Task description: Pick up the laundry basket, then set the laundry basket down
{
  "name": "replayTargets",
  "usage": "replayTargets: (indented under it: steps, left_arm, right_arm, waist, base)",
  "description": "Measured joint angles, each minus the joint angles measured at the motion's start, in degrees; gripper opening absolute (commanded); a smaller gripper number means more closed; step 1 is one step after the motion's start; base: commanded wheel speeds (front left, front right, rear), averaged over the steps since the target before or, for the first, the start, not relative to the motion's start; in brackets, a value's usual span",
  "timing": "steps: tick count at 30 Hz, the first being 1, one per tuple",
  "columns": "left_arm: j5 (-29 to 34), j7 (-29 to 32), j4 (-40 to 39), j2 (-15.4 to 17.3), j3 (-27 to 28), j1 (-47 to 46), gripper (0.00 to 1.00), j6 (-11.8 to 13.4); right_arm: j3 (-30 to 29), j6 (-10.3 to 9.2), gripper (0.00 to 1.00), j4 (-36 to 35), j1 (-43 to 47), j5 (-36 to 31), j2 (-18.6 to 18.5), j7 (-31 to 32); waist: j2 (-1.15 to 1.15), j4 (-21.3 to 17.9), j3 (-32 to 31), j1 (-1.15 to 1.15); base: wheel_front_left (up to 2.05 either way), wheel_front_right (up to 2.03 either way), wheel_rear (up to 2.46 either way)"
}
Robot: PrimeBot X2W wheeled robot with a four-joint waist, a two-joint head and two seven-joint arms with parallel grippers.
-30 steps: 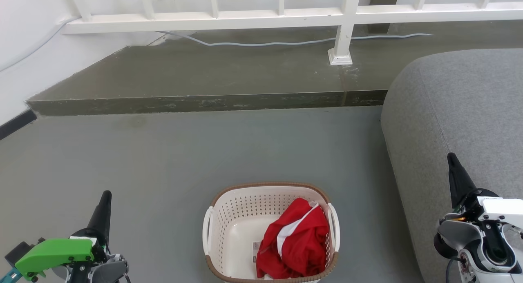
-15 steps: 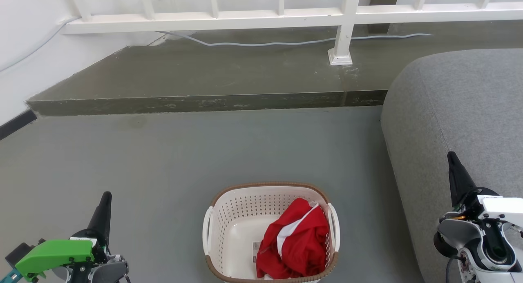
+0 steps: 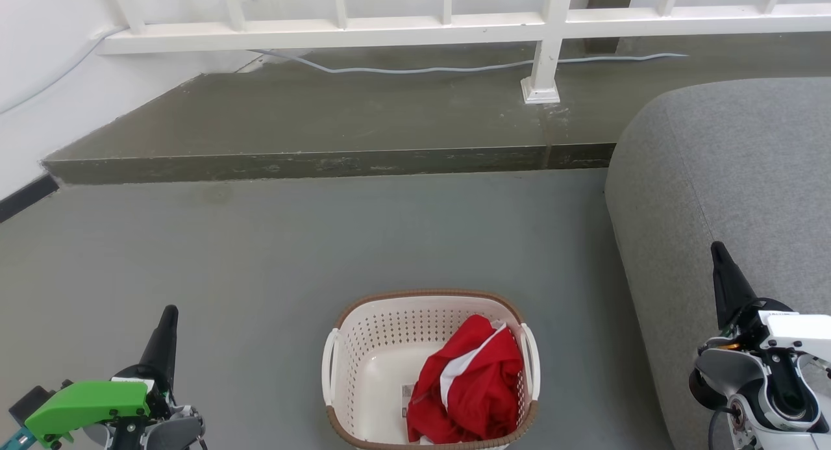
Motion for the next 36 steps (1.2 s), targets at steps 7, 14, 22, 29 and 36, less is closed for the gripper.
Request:
replayTargets:
  steps: [7, 14, 22, 29, 36]
  left_arm:
    - [0.0, 0.0, 0.04, 0.0, 0.01, -0.02, 0.0, -0.09]
    - [0.0, 0.0, 0.08, -0.01, 0.03, -0.03, 0.0, -0.09]
    - [0.0, 0.0, 0.1, -0.03, 0.07, -0.06, 0.0, -0.1]
    - [0.0, 0.01, 0.13, -0.04, 0.09, -0.08, 0.0, -0.1]
    - [0.0, 0.22, 0.14, -0.05, 0.12, -0.08, 0.0, -0.1]
  right_arm:
    - [-0.05, 0.01, 0.0, 0.05, -0.01, 0.0, 0.01, 0.43]
    - [-0.08, 0.01, 0.0, 0.15, -0.02, 0.0, 0.02, 0.43]
    - [-0.14, 0.01, 0.0, 0.25, -0.03, -0.01, 0.04, 0.44]
    - [-0.18, 0.01, 0.0, 0.29, -0.03, -0.01, 0.07, 0.45]
    - [-0.2, 0.01, 0.0, 0.33, -0.04, -0.01, 0.18, 0.49]
  waist:
    - [0.0, 0.0, 0.0, 0.0]
    - [0.0, 0.0, -0.01, 0.0]
    - [0.0, 0.0, -0.01, 0.0]
    - [0.0, 0.0, -0.01, 0.0]
    - [0.0, 0.0, -0.01, 0.0]
  base:
    - [0.0, 0.0, 0.0]
    - [0.0, 0.0, 0.0]
    - [0.0, 0.0, 0.0]
    - [0.0, 0.0, 0.0]
    - [0.0, 0.0, 0.0]
